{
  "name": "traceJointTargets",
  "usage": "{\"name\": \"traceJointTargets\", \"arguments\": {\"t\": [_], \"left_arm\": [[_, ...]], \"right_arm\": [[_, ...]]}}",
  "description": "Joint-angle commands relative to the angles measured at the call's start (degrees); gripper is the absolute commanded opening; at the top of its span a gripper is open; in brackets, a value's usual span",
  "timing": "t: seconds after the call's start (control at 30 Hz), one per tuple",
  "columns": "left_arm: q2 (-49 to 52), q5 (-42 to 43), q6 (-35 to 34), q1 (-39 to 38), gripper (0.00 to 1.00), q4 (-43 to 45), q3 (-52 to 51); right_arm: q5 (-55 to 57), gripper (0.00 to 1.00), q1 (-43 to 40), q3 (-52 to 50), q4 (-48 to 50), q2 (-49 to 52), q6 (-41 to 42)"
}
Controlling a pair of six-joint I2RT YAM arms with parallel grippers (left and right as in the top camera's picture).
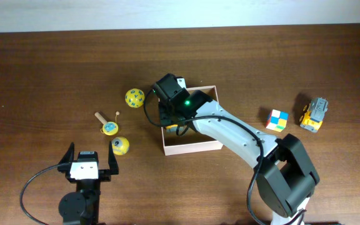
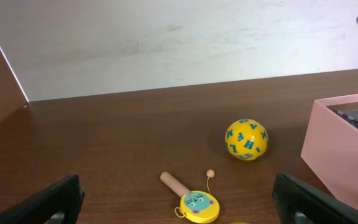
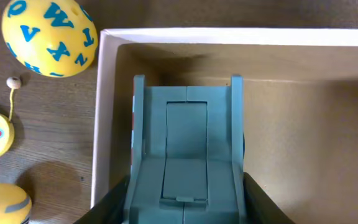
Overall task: Pack container
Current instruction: 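Lower the dump truck into the box and open the right gripper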
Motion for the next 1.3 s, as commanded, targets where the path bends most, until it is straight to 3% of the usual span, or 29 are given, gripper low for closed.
{"name": "traceJointTargets", "arguments": {"t": [0.0,0.13,0.3,0.5,0.77,1.03,1.27], "left_arm": [[-0.2,0.6,0.9,-0.2,0.99,0.0,-0.4],[-0.2,0.6,0.9,-0.2,0.99,0.0,-0.4],[-0.2,0.6,0.9,-0.2,0.99,0.0,-0.4],[-0.2,0.6,0.9,-0.2,0.99,0.0,-0.4],[-0.2,0.6,0.9,-0.2,0.99,0.0,-0.4],[-0.2,0.6,0.9,-0.2,0.99,0.0,-0.4],[-0.2,0.6,0.9,-0.2,0.99,0.0,-0.4]], "right_arm": [[1.2,0.38,0.4,-0.3,0.5,0.5,0.5],[1.6,0.39,0.4,-0.3,1.2,0.5,0.2],[2.0,0.69,0.3,-0.3,2.0,0.5,-2.5],[2.6,0.79,0.0,-0.3,2.1,0.5,-5.6],[2.6,0.77,-3.6,1.1,-2.0,-1.0,-7.3],[1.9,0.6,-9.4,1.2,-7.4,-2.8,-7.7],[1.3,0.57,-9.8,1.2,-7.2,-2.4,-10.1]]}}
